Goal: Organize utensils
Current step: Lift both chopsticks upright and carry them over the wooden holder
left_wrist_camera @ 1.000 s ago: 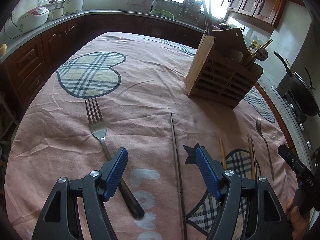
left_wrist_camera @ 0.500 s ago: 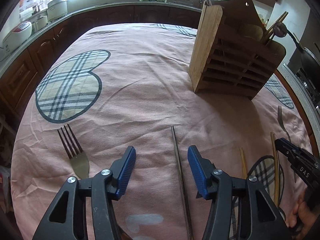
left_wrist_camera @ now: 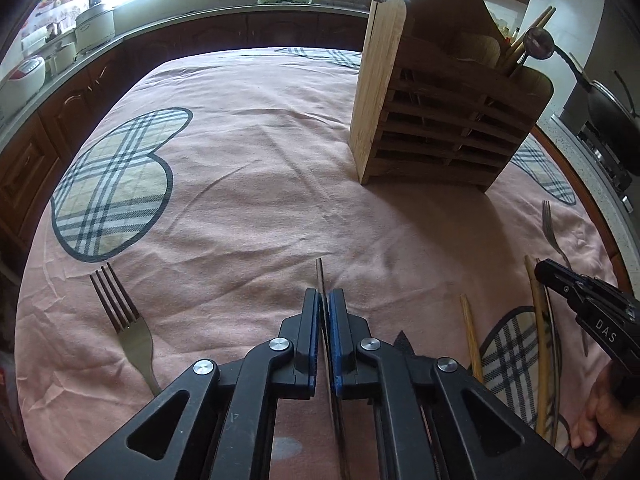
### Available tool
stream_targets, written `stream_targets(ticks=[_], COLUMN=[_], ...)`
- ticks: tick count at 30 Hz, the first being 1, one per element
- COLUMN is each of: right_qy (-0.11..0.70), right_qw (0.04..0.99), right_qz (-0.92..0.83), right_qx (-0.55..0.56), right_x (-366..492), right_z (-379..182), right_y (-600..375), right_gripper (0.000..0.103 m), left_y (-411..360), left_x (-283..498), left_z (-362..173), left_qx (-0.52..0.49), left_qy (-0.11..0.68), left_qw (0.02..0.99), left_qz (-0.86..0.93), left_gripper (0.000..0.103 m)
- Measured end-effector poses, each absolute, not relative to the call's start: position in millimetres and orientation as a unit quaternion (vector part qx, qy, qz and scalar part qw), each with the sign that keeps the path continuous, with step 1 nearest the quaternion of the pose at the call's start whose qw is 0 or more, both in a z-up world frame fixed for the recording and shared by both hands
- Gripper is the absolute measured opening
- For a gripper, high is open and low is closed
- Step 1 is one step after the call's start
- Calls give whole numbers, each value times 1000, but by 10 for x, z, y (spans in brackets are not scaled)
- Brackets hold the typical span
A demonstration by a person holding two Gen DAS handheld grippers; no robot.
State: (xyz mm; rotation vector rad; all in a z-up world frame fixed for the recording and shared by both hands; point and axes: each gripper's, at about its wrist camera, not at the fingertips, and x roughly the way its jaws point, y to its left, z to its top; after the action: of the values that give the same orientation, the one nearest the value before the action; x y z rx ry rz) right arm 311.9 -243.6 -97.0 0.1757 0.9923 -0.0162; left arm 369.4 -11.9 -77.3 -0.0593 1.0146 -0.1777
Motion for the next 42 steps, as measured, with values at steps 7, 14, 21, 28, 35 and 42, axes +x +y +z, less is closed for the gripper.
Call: stream_targets(ticks=[7,14,21,28,35,42], right_qy=[441,397,361,334,305,285], right_qw=[887,908,923,932,942,949], right_qz=[25,35,39,42,40,40], right_qx=[131,133,130,135,134,133], right_x=[2993,2831,2667,2527,2398,2325], right_z=[-671,-267,37,228,444,584], right_y=[-2480,-2453,-2432,-2451,-2473,-2487], right_gripper=[4,4,4,4,4,4], left_y=[123,240,334,417,469,520], left_x=[3484,3121,2755,2537,2371,2275], left_z=[-457,-59,238,416,568,672], left_qx=[-82,-96,-103,-108,-110,-114], left_qy=[462,424,392,370,348,332], left_qw=[876,892,906,914,922,926], left_qz=[-108,-120,-125,-127,-132,-136], left_gripper=[3,3,3,3,3,3])
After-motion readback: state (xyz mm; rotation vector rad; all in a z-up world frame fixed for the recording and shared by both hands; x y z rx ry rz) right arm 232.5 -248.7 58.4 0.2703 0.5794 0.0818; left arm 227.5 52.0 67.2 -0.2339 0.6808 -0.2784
